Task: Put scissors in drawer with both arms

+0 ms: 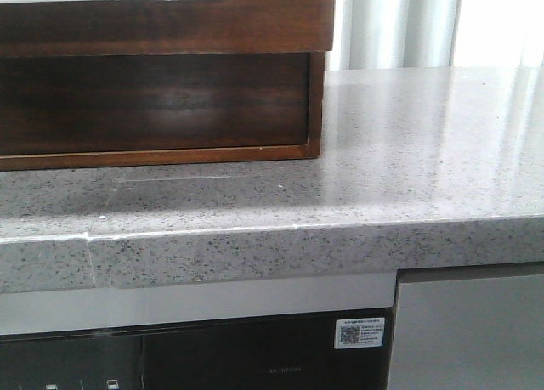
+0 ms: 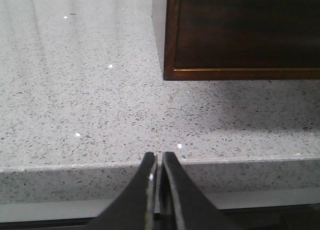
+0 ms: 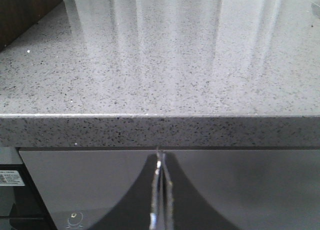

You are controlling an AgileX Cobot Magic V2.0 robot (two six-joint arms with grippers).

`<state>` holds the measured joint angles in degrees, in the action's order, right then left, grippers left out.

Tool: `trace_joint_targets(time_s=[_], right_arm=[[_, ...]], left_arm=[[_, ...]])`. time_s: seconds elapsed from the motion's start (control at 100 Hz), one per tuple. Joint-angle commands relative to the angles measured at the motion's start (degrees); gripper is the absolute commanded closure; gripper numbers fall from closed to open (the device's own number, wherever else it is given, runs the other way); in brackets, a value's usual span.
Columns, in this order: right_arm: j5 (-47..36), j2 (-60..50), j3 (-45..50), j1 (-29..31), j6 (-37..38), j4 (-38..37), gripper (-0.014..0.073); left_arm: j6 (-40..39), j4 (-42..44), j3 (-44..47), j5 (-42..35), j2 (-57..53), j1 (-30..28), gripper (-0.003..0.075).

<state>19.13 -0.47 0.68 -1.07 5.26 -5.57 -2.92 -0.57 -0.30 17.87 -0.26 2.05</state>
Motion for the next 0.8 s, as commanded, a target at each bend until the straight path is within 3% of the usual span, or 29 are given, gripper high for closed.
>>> trace_joint_targets(time_s=[0.0,0.18,0.79], right_arm=[[-1.2,-1.6,1.8,1.9,-0.8,-0.6,0.0649],[-1.2,-1.6,1.8,5.3,-0.8,-0.5,0.0649],[-1.2,-1.6,1.8,5.3,-0.8,-0.2,0.0649]], left_arm=[[-0.6,-0.5,1.2,-4.5,-1.9,-0.1,0.0740],[-0.6,-0.5,1.2,-4.5,-1.9,-0.1,0.0739],[-0.6,-0.5,1.2,-4.5,-1.9,-0.1,0.0739]])
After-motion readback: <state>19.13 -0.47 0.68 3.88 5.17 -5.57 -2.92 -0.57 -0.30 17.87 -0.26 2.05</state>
